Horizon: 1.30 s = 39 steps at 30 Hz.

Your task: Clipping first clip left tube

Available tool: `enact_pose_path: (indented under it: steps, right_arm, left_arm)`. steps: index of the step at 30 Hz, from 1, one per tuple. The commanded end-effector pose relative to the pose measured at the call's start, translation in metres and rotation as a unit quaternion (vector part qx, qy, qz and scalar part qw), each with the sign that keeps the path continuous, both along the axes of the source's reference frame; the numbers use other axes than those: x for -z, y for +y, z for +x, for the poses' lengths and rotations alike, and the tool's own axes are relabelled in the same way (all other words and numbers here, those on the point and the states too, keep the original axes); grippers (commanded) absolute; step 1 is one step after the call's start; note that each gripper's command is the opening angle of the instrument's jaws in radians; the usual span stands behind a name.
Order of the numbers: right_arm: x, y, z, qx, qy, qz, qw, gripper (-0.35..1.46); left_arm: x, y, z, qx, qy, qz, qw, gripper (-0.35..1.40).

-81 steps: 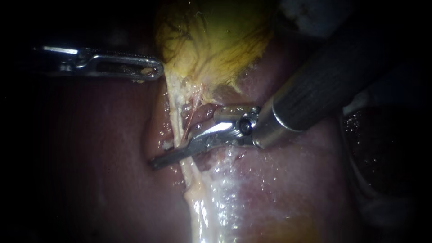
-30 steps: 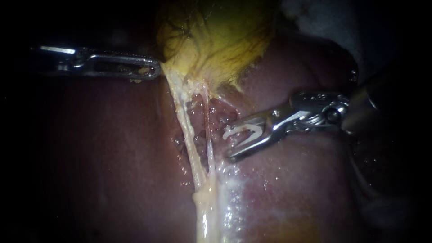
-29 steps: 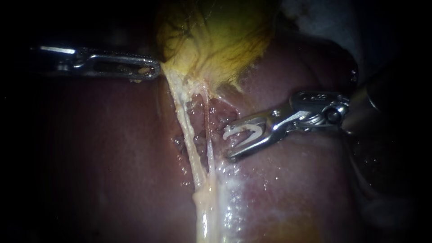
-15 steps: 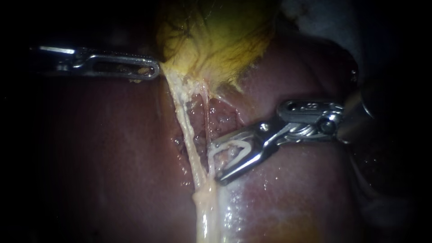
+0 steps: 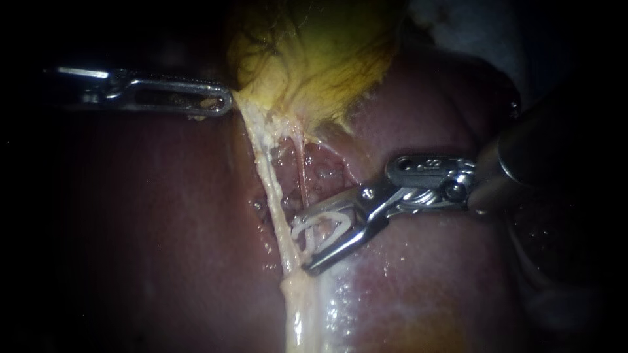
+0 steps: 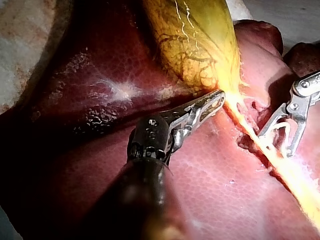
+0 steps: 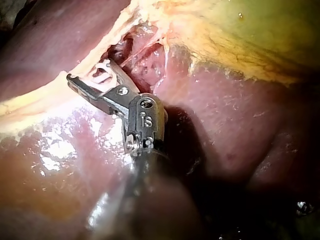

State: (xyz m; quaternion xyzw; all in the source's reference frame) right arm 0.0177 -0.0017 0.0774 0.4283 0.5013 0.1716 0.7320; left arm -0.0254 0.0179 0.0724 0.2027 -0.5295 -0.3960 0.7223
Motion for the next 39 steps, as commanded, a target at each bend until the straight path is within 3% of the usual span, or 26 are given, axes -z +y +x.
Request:
enact_pose_path:
  steps: [1, 7, 15, 22, 28, 39]
  right_arm:
    - [-0.0004, 0.0, 0.0, 0.0, 0.0, -0.001, 1.0, 0.6]
    - [-0.002, 0.0003, 0.0003, -0.003, -0.002, -0.001, 1.0, 0.6]
    - [-0.0027, 0.0008, 0.0019, -0.021, 0.011, 0.022, 0.9995, 0.6]
    - [-0.0025, 0.0006, 0.0032, -0.043, 0.044, 0.049, 0.997, 0.6]
    - [-0.0013, -0.0001, 0.0038, -0.036, 0.066, 0.061, 0.9954, 0.6]
    - [0.001, -0.0021, 0.0044, 0.007, 0.1, 0.074, 0.9922, 0.58]
  left_arm:
    - [0.0, 0.0, 0.0, 0.0, 0.0, 0.0, 1.0, -0.35]
    - [0.0, 0.0, 0.0, 0.0, 0.0, 0.0, 1.0, -0.35]
    - [0.0, 0.0, 0.0, 0.0, 0.0, 0.0, 1.0, -0.35]
    - [0.0, 0.0, 0.0, 0.0, 0.0, 0.0, 1.0, -0.35]
    - [0.0, 0.0, -0.0001, 0.0, 0.0, 0.0, 1.0, -0.35]
    - [0.0, 0.0, -0.0001, 0.0, 0.0, 0.0, 1.0, -0.35]
